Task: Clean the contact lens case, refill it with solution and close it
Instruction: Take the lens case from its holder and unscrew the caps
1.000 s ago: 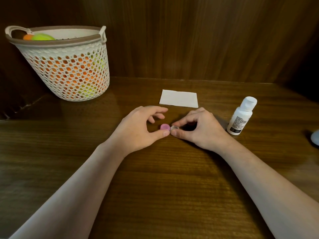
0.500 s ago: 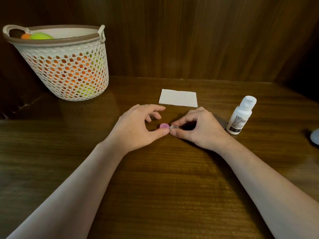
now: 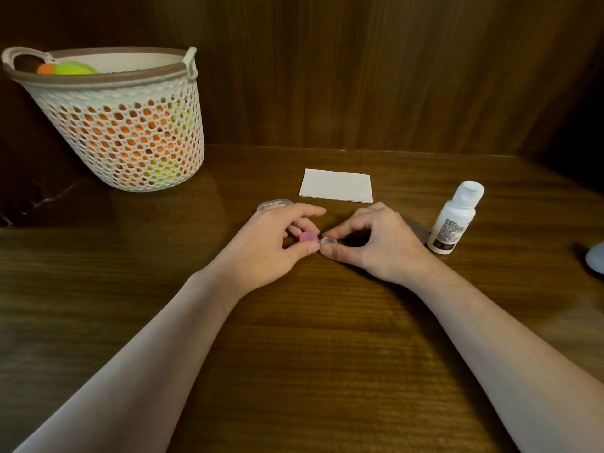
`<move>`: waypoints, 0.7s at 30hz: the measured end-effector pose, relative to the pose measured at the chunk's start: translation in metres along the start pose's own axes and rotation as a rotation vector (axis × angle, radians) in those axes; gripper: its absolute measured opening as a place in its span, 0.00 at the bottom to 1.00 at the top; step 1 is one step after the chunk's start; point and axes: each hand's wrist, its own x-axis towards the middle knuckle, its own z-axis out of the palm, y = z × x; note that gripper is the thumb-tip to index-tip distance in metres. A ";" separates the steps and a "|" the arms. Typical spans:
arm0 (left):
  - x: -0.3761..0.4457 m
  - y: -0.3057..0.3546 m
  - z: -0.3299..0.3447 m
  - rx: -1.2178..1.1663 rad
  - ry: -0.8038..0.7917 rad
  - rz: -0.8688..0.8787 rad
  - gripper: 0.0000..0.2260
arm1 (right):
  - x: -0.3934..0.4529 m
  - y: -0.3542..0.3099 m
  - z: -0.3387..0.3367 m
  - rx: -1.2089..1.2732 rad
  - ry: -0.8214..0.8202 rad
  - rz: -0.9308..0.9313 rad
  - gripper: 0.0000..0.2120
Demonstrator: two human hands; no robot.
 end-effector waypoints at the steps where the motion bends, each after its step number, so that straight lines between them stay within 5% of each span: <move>1: -0.001 0.001 -0.001 -0.014 0.011 0.003 0.24 | 0.000 0.000 0.000 0.001 0.003 -0.004 0.08; 11: -0.005 0.002 -0.011 -0.045 0.294 0.009 0.14 | 0.000 0.002 0.000 0.023 0.002 0.017 0.07; 21: -0.009 -0.005 -0.012 -0.044 0.186 -0.056 0.18 | 0.002 0.004 0.001 0.013 -0.011 0.013 0.08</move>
